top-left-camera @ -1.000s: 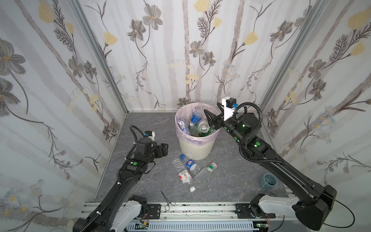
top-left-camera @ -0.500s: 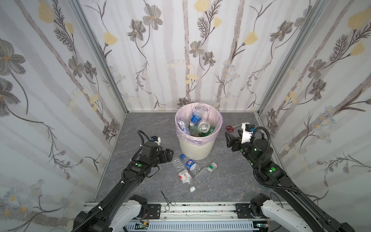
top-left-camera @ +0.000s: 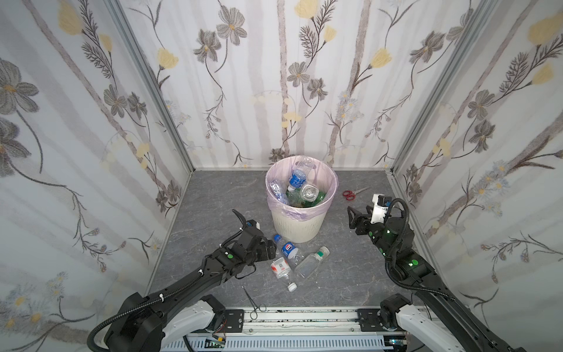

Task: Put the plastic bottles in the bin
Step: 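Draw the right gripper back while the left gripper reaches to the clear bottles, then close the left gripper on the clear water bottle beside the Pepsi bottle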

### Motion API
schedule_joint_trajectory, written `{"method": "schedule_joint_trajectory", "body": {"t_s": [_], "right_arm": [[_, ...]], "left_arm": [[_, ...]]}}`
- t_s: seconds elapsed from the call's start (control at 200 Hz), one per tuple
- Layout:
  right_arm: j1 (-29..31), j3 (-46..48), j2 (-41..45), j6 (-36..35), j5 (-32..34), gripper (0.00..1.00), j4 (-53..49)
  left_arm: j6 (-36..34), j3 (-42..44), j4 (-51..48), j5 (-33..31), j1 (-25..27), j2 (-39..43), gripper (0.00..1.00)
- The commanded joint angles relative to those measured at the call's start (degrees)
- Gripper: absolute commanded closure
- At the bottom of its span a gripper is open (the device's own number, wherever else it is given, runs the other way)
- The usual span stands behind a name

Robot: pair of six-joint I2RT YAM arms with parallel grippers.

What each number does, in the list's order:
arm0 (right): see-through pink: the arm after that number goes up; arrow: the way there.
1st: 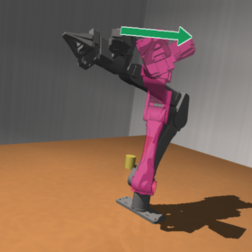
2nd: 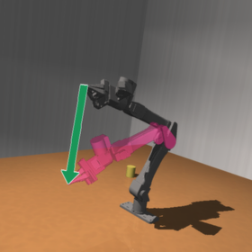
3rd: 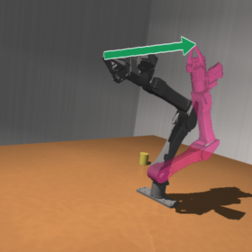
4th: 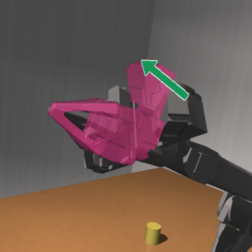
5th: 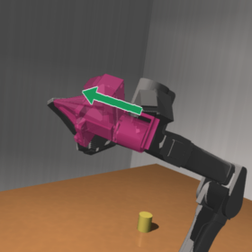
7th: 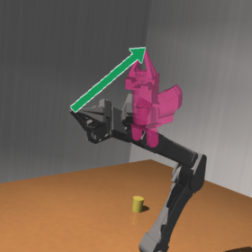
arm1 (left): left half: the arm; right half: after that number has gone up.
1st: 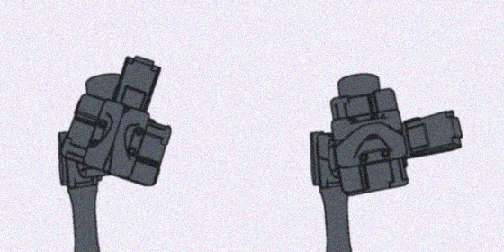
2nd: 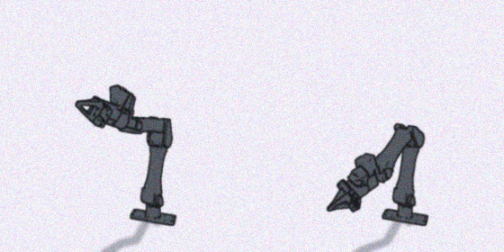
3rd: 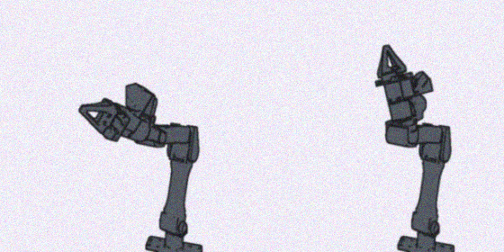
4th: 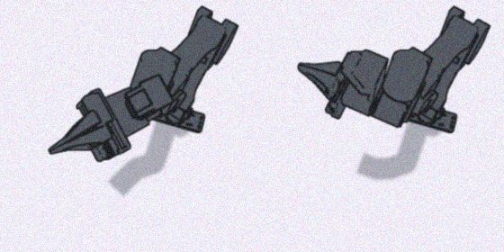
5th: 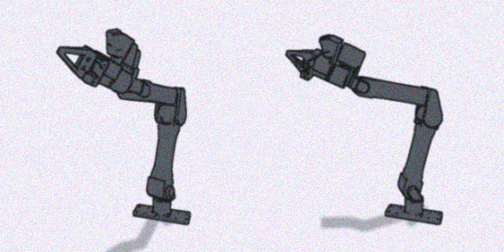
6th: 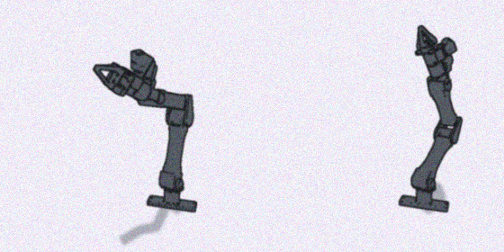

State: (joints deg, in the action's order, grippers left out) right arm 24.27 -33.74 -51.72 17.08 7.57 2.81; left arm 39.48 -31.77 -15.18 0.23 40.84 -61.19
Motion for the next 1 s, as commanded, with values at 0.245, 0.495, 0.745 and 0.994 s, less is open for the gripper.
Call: {"method": "schedule_joint_trajectory", "body": {"t_s": [0.245, 0.495, 0.745, 0.994], "right_arm": [[-1.1, 1.5, 1.4, 1.9, -1.5, 0.19, 0.9], [-1.4, 2.1, 2.1, 2.5, -1.6, 0.2, 0.5], [-1.7, 2.6, 2.7, 2.8, -1.6, 0.2, 0.4], [-1.8, 3.0, 2.8, 3.0, -1.8, 0.2, 0.4]], "left_arm": [[6.8, -0.2, 1.3, -5.6, 5.7, -5.9, 0.15], [7.6, 0.1, 2.4, -7.9, 7.1, -8.7, 0.18], [7.4, 1.2, 2.9, -8.7, 7.1, -10.3, 0.22], [6.0, 1.2, 2.9, -8.3, 7.1, -10.2, 0.16]]}}
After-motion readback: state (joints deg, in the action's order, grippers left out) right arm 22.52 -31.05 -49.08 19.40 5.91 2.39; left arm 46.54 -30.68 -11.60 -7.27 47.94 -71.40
